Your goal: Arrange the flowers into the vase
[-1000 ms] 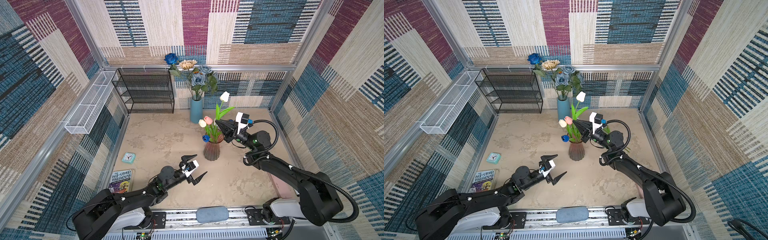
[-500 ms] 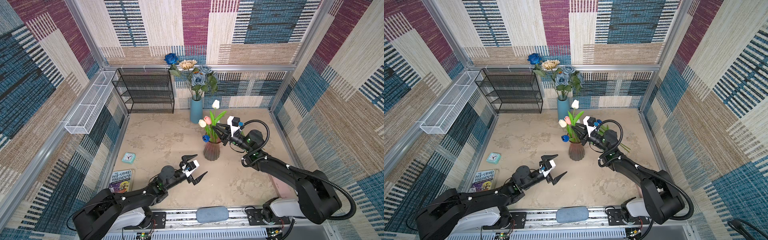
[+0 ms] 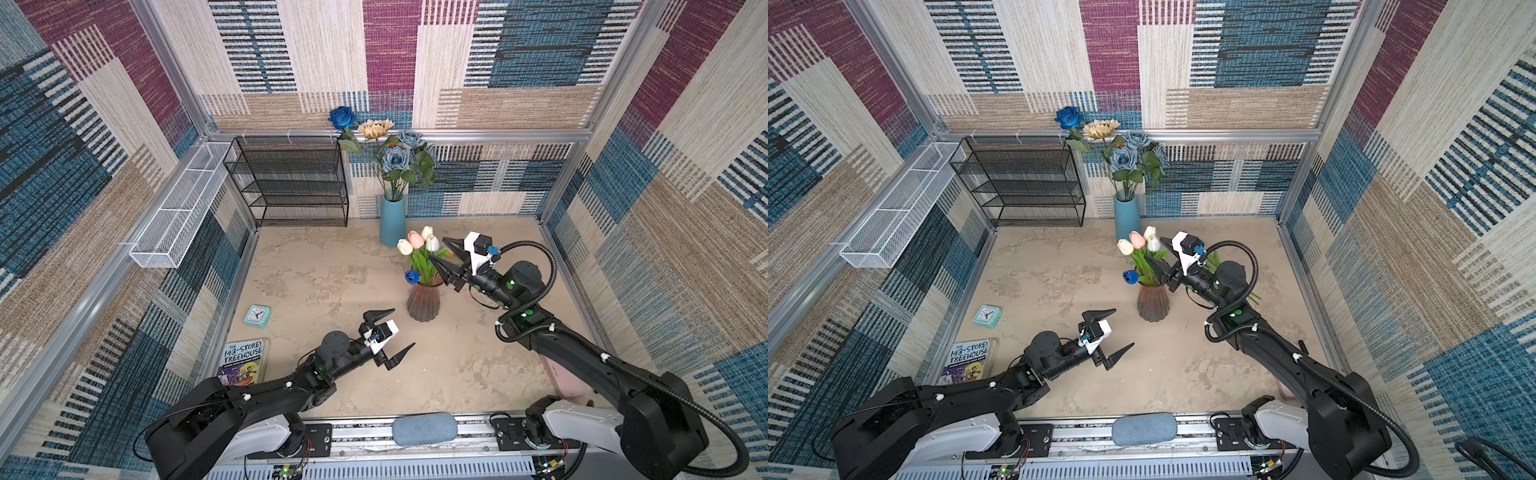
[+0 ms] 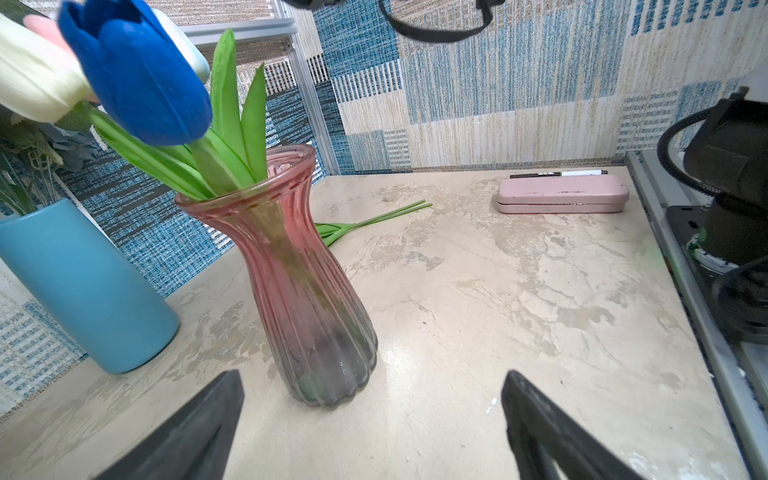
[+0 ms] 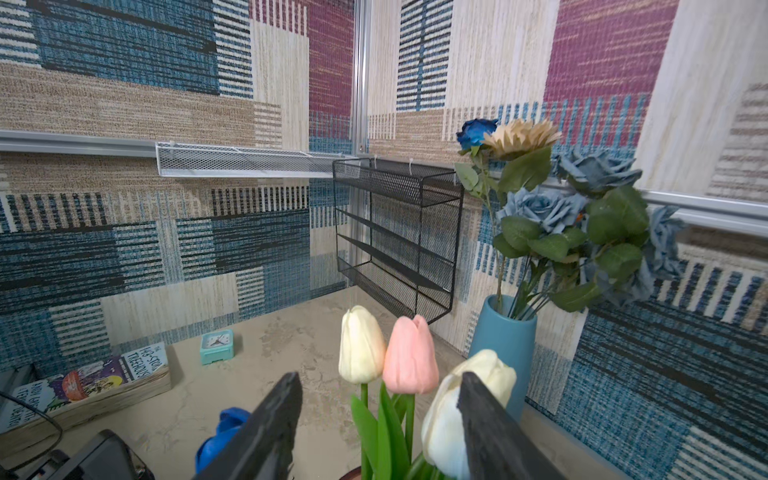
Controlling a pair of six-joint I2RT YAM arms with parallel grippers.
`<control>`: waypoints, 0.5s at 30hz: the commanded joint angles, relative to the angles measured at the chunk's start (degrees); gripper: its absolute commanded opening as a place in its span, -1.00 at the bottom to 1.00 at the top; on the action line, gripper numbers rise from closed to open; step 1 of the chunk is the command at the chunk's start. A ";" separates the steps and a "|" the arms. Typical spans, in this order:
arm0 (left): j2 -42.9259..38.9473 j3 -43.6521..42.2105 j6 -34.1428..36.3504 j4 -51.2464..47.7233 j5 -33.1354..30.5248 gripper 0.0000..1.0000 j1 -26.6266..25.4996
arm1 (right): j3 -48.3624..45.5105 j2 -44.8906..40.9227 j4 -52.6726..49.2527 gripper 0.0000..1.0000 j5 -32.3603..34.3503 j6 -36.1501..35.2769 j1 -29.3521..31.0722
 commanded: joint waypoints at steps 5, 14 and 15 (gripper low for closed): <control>-0.27 0.26 0.30 0.41 1.25 1.00 0.00 | 7.59 0.05 -13.56 0.33 14.03 0.04 -2.90; -0.97 0.56 0.64 -1.17 1.60 1.00 -0.02 | 32.89 25.30 -56.31 -0.17 10.36 -1.89 -23.70; -0.86 0.56 0.41 -1.10 1.74 1.00 -0.01 | 34.80 28.19 -59.41 -0.17 9.71 -3.62 -25.06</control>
